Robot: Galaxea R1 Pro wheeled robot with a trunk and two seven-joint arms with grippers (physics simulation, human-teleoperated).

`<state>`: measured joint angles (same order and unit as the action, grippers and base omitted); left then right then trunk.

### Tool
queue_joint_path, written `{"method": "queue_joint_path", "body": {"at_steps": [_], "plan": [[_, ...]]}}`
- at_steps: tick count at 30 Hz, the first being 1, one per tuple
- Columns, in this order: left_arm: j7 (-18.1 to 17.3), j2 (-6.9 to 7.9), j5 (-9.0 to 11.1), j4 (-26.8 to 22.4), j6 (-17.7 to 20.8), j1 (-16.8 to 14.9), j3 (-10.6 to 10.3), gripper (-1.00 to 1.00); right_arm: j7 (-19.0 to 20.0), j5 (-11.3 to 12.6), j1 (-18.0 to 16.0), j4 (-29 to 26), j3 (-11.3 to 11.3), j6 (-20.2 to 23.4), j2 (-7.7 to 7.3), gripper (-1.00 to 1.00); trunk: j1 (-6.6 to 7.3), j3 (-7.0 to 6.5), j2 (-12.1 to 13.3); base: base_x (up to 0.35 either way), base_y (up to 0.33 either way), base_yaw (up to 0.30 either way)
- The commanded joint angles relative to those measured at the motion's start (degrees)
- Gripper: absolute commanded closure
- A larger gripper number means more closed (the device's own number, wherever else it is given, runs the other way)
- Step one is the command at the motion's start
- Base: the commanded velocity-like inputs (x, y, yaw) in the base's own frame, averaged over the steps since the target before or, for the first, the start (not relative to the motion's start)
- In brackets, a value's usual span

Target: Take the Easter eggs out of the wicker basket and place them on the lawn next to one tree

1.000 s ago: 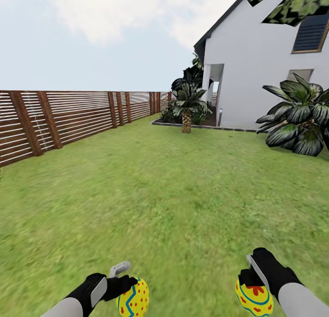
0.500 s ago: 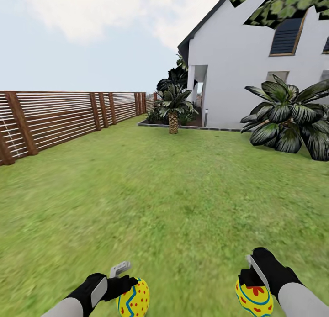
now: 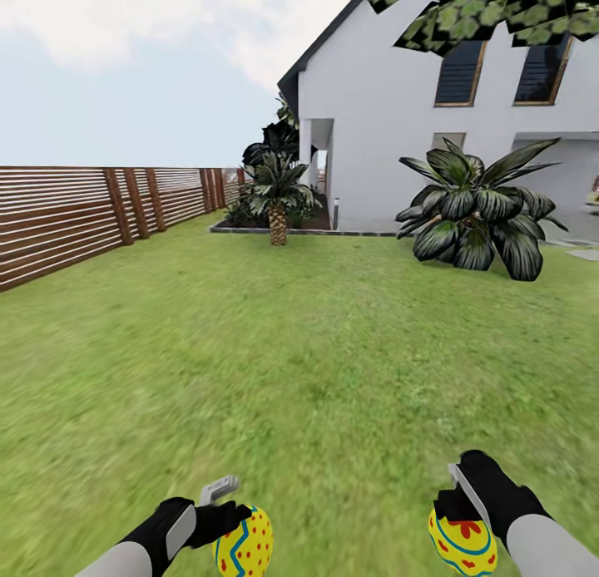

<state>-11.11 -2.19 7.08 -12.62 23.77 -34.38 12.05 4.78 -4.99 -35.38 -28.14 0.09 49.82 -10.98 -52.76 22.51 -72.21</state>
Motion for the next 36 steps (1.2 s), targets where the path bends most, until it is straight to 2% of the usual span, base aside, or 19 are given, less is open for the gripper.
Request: {"method": "queue_joint_path", "body": {"at_steps": [1,36], "plan": [[0.04,-0.01,0.59,-0.12,0.49,0.00,0.17,1.00,0.49,-0.55,-0.04,-0.07,0.00,0.22,-0.01,1.00,-0.04,0.07,-0.04,0.338,0.110,-0.300],[0.03,0.08,0.57,-0.19,0.49,-0.02,0.17,1.00,0.50,-0.55,-0.03,-0.42,-0.01,0.19,-0.53,1.00,-0.04,0.07,-0.04,0.338,0.108,-0.300]]}}
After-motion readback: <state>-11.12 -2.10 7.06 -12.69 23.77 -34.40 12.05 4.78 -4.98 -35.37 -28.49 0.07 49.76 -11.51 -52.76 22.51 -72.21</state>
